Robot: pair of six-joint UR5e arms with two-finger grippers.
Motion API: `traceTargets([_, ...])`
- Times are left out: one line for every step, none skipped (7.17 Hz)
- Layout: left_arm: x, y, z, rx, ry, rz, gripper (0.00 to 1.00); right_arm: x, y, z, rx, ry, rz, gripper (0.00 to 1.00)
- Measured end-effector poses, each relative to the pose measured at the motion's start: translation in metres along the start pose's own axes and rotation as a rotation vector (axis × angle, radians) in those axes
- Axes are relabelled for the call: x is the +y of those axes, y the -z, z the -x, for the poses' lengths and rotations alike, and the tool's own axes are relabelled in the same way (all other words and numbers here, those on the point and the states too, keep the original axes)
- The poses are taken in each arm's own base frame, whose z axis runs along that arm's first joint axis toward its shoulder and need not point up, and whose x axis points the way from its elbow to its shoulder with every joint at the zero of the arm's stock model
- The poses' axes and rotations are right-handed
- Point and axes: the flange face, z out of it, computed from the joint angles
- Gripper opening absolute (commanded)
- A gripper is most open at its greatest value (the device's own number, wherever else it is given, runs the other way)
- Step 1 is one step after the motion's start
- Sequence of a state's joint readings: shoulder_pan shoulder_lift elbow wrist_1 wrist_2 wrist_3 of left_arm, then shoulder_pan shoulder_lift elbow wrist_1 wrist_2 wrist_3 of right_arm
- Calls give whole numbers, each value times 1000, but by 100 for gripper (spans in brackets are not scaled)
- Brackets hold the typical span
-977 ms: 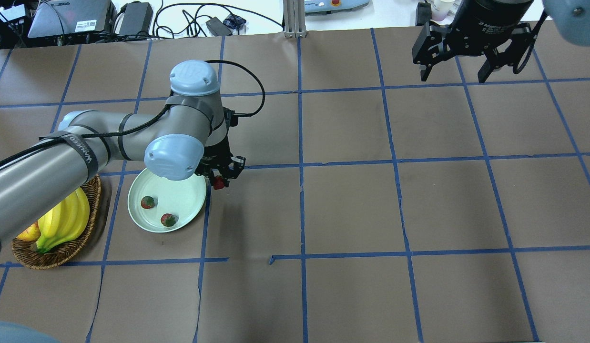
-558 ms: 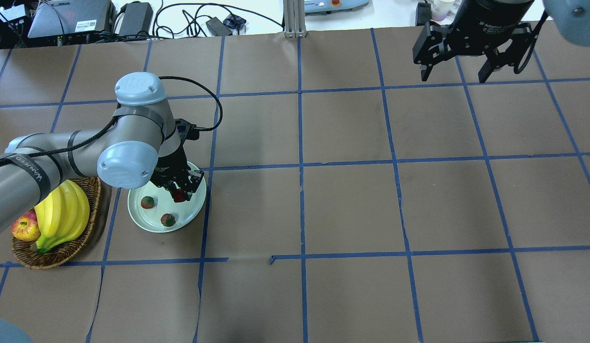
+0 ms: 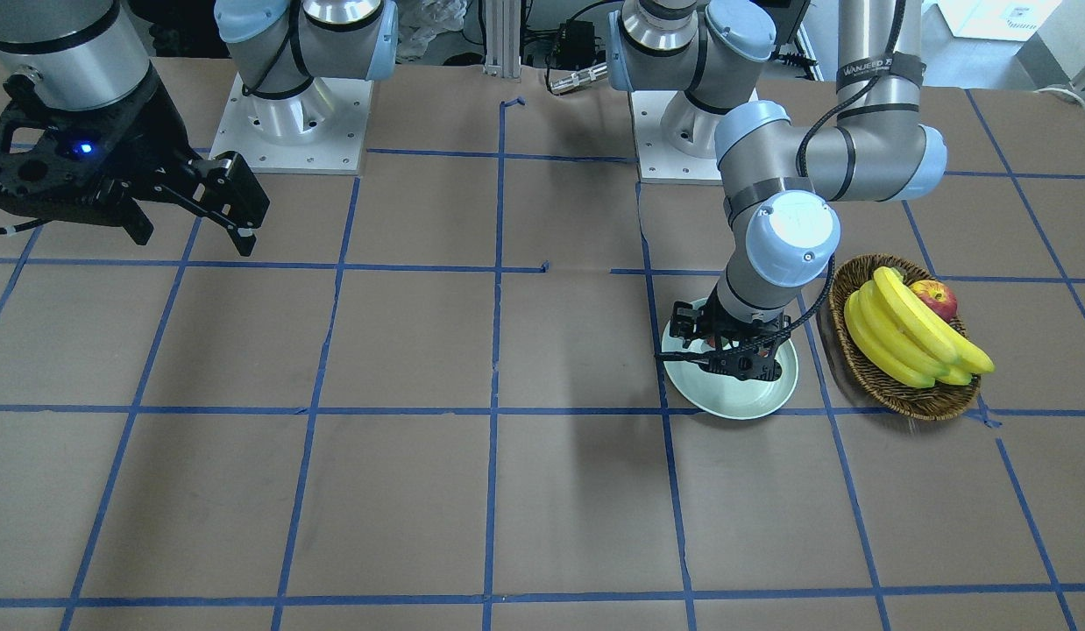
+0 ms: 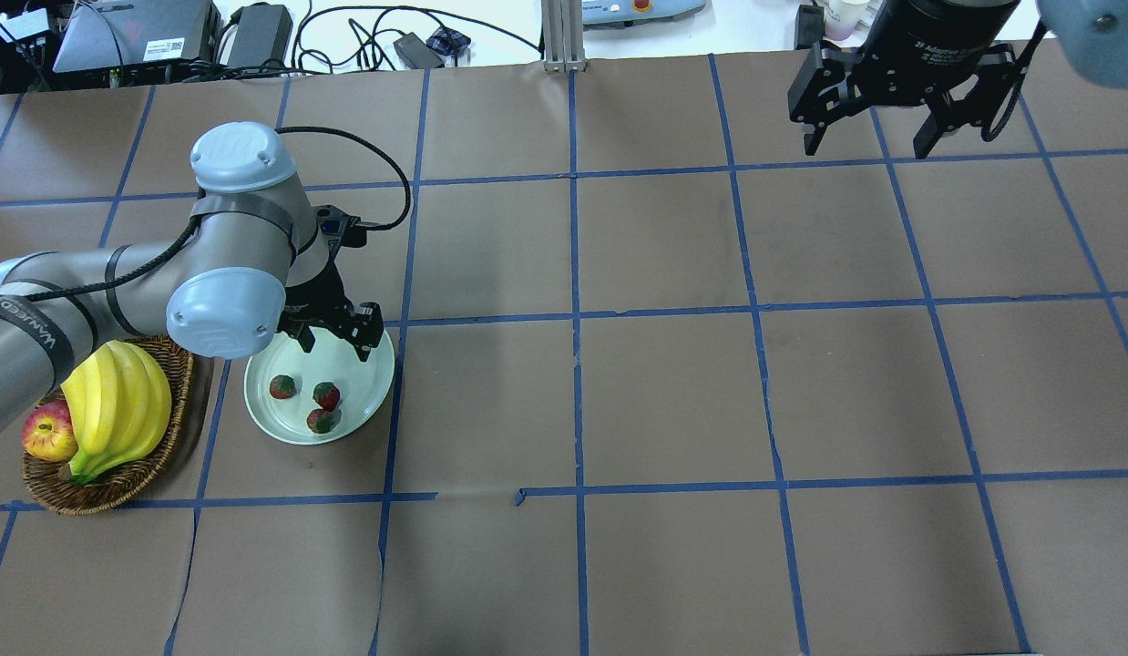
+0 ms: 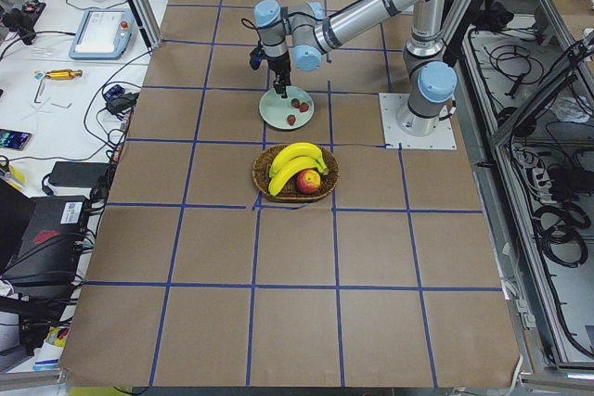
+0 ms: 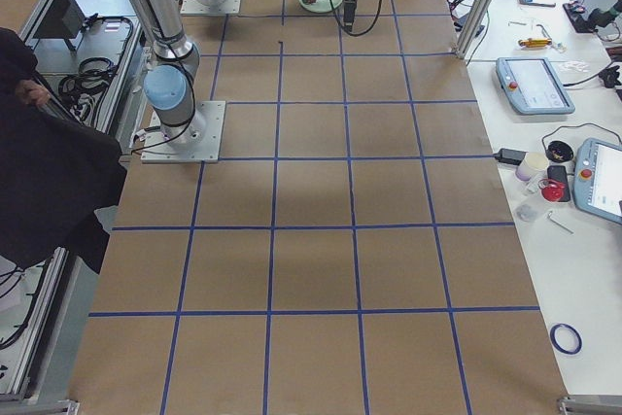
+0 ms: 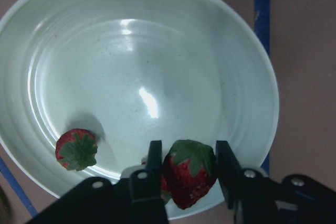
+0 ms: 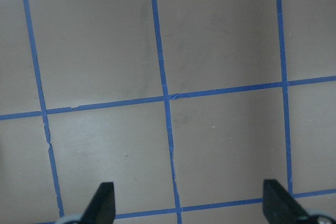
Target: Collect all strawberries into plate
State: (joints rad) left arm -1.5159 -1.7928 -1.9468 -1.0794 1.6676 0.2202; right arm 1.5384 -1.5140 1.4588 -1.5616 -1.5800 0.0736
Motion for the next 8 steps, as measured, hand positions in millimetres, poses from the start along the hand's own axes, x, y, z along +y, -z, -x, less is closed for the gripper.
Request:
traceTargets([0, 29, 0, -11, 2, -58, 100, 0, 0, 0, 0, 0, 0, 100])
traceTargets([-1, 68, 0, -14, 3, -123, 100, 0, 0, 0, -1, 0, 1, 100])
traceTargets([-2, 114, 0, 2, 2, -172, 100, 0, 0, 0, -1, 0, 1, 100])
traceTargets([2, 164, -1, 35, 15, -191, 100, 0, 1, 0, 0, 0, 1, 100])
traceTargets([10, 201, -8, 57, 41, -202, 100, 0, 1, 0, 1, 0, 1, 100])
traceTargets([19, 227, -19, 64, 62, -225, 100, 0, 1, 0, 0, 1, 1, 100])
traceTargets([28, 248, -26, 65, 78, -241, 100, 0, 2, 1, -1, 1, 0, 100])
traceTargets([38, 261, -30, 76, 88, -244, 100, 0, 2, 1, -1, 1, 0, 100])
